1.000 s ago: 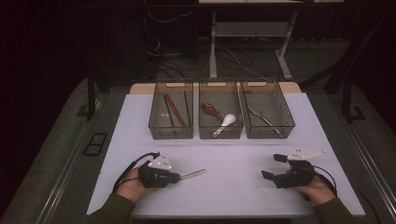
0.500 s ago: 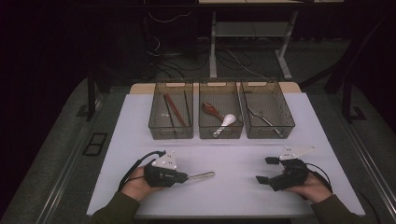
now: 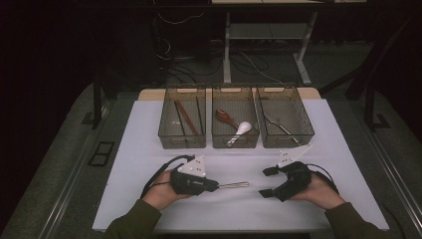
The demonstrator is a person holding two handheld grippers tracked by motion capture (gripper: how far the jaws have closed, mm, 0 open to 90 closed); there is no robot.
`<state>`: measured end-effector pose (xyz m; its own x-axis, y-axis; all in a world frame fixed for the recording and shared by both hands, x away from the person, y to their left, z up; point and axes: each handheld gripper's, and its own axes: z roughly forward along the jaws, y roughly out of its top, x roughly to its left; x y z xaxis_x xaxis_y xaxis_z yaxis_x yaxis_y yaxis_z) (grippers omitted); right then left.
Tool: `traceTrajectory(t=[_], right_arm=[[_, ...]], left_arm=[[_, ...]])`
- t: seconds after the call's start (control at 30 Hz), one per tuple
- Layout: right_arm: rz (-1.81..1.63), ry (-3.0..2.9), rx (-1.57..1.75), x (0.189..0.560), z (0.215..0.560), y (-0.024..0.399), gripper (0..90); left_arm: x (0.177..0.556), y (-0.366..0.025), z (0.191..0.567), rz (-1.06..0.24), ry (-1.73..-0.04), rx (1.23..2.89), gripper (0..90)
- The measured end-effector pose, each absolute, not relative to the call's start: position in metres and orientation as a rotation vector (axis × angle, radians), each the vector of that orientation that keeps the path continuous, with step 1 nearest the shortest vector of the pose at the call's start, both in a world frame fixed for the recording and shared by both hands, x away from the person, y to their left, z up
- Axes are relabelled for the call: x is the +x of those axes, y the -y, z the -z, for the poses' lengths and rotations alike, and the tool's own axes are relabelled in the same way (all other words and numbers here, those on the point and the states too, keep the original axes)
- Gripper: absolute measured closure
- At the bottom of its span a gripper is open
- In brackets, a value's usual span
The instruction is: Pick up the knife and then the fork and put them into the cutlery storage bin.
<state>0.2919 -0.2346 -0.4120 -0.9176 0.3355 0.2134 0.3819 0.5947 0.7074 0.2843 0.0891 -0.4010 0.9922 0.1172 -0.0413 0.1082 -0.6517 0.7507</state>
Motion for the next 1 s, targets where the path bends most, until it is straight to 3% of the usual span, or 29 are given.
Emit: traceTrajectory(t=[0.33,1.0], right_arm=[[1.169,2.728,-0.457,0.306,0.406,0.212,25.5],[0.986,2.655,-0.289,0.309,0.416,0.194,64.4]], left_arm=[[0.288,-0.048,0.391,0.004,-0.045,2.280,83.8],[0.283,-0.034,0.393,0.025,0.022,2.306,83.8]])
